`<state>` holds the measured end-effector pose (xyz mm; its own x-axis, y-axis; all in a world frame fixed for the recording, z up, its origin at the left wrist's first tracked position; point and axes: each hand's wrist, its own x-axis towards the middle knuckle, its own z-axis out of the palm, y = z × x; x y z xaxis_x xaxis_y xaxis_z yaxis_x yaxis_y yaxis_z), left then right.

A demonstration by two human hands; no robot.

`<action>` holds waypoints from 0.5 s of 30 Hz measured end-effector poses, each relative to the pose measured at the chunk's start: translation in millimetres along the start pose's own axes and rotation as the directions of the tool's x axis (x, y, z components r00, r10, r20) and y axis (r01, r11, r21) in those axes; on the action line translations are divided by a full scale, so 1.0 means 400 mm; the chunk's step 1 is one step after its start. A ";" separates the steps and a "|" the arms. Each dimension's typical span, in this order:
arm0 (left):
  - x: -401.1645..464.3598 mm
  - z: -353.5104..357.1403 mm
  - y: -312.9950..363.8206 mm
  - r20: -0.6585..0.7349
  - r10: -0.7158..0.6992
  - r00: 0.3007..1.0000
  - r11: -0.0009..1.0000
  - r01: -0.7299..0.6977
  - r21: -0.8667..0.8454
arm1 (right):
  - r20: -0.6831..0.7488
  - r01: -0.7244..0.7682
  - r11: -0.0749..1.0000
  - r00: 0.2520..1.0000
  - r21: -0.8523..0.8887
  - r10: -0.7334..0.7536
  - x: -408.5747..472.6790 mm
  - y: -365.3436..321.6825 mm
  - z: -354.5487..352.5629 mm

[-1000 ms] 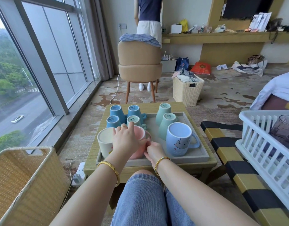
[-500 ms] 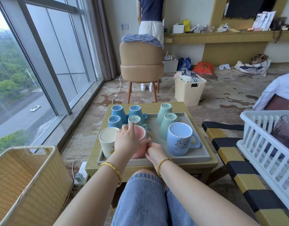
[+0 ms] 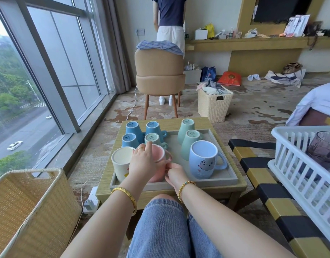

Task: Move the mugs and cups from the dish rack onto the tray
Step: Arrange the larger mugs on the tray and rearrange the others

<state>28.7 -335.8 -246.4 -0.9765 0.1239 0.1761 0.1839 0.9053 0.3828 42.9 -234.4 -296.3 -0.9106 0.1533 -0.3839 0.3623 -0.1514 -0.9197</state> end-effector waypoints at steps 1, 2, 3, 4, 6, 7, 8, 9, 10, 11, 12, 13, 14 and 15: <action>0.000 0.001 -0.001 -0.005 0.000 1.000 1.000 0.000 0.007 | -0.004 0.028 0.999 1.000 -0.025 -0.028 -0.008 -0.004 -0.003; 0.001 0.003 -0.002 -0.010 0.003 1.000 1.000 -0.003 0.026 | -0.020 0.072 0.995 0.997 -0.066 -0.074 -0.017 -0.011 -0.005; 0.002 0.005 -0.002 -0.012 0.008 1.000 0.998 -0.008 0.056 | -0.058 0.131 0.983 0.989 -0.125 -0.139 -0.027 -0.023 -0.008; 0.002 0.008 -0.003 -0.005 0.012 1.000 0.996 -0.011 0.092 | -0.104 0.201 0.961 0.969 -0.190 -0.223 -0.035 -0.035 -0.011; 0.005 0.014 0.001 0.015 0.016 1.000 0.990 -0.018 0.140 | -0.170 0.312 0.919 0.919 -0.241 -0.356 -0.052 -0.069 -0.020; 0.009 0.015 0.005 0.005 0.022 1.000 0.990 -0.023 0.136 | -0.186 0.355 0.900 0.895 -0.253 -0.405 -0.057 -0.090 -0.027; 0.015 0.013 0.013 -0.028 0.029 0.999 0.993 -0.026 0.116 | -0.195 0.396 0.880 0.872 -0.264 -0.450 -0.057 -0.112 -0.034; 0.025 0.008 0.021 -0.070 0.036 0.997 0.995 -0.029 0.094 | -0.200 0.430 0.859 0.848 -0.279 -0.490 -0.052 -0.135 -0.042; 0.040 0.002 0.031 -0.103 0.045 0.994 0.996 -0.037 0.081 | -0.204 0.457 0.838 0.827 -0.298 -0.524 -0.043 -0.158 -0.052; 0.056 -0.004 0.041 -0.115 0.059 0.992 0.995 -0.050 0.082 | -0.207 0.473 0.818 0.809 -0.328 -0.550 -0.032 -0.179 -0.063; 0.074 -0.008 0.051 -0.110 0.077 0.991 0.993 -0.067 0.094 | -0.206 0.481 0.797 0.793 -0.366 -0.573 -0.016 -0.197 -0.078; 0.095 -0.009 0.060 -0.105 0.096 0.990 0.991 -0.085 0.106 | -0.199 0.482 0.772 0.779 -0.414 -0.594 0.005 -0.213 -0.094; 0.118 -0.009 0.070 -0.097 0.118 0.988 0.988 -0.107 0.111 | -0.192 0.477 0.748 0.770 -0.462 -0.609 0.029 -0.229 -0.111; 0.140 -0.007 0.080 -0.083 0.141 0.987 0.986 -0.132 0.106 | -0.189 0.459 0.726 0.764 -0.512 -0.617 0.054 -0.245 -0.128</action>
<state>-19.7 -301.0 -221.6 -0.9283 0.2161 0.3025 0.2980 0.9191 0.2578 -1.9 -166.3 -218.7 -0.8818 0.3946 0.2582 -0.0533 0.4606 -0.8860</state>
